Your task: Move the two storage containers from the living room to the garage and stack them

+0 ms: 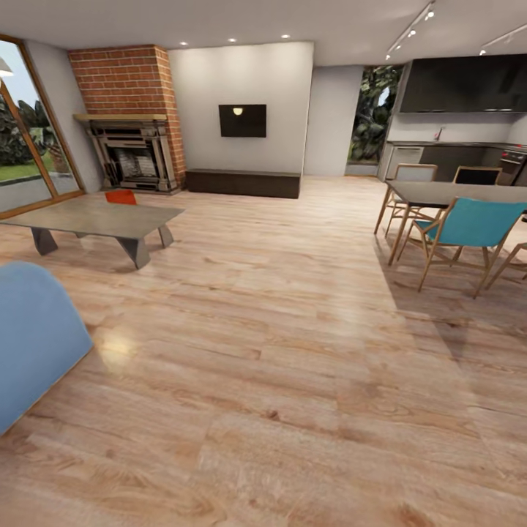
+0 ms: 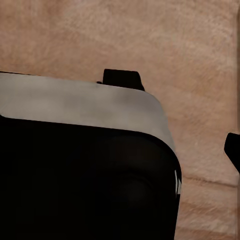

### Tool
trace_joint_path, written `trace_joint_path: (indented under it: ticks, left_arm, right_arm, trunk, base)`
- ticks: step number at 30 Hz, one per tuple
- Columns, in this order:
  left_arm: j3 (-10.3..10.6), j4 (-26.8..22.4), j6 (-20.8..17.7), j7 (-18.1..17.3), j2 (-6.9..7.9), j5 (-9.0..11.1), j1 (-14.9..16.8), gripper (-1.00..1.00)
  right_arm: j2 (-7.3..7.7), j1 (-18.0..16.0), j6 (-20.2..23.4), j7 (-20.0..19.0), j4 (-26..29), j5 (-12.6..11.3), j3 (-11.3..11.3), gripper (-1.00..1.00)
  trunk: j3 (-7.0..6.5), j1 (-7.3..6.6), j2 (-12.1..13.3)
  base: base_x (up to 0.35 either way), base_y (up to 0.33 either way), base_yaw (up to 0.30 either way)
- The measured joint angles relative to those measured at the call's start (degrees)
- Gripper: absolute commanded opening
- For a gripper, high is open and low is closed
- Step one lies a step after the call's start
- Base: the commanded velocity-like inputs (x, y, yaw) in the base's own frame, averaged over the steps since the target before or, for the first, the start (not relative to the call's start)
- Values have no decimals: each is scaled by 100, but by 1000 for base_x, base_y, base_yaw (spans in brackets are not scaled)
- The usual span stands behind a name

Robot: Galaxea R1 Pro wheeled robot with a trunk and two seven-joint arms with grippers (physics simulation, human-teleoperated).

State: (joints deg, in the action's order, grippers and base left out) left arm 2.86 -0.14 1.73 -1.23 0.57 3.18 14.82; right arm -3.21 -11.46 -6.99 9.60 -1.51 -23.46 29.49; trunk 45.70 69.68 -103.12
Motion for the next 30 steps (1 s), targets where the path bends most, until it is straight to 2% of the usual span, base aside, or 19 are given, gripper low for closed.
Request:
trace_joint_path:
  ticks: [30]
  left_arm:
    - [0, 0, -5, 2, 4, 0, 0, 100]
  right_arm:
    - [0, 0, 7, 0, 0, 0, 0, 100]
  trunk:
    - [0, 0, 0]
  base:
    - [324, 0, 0]
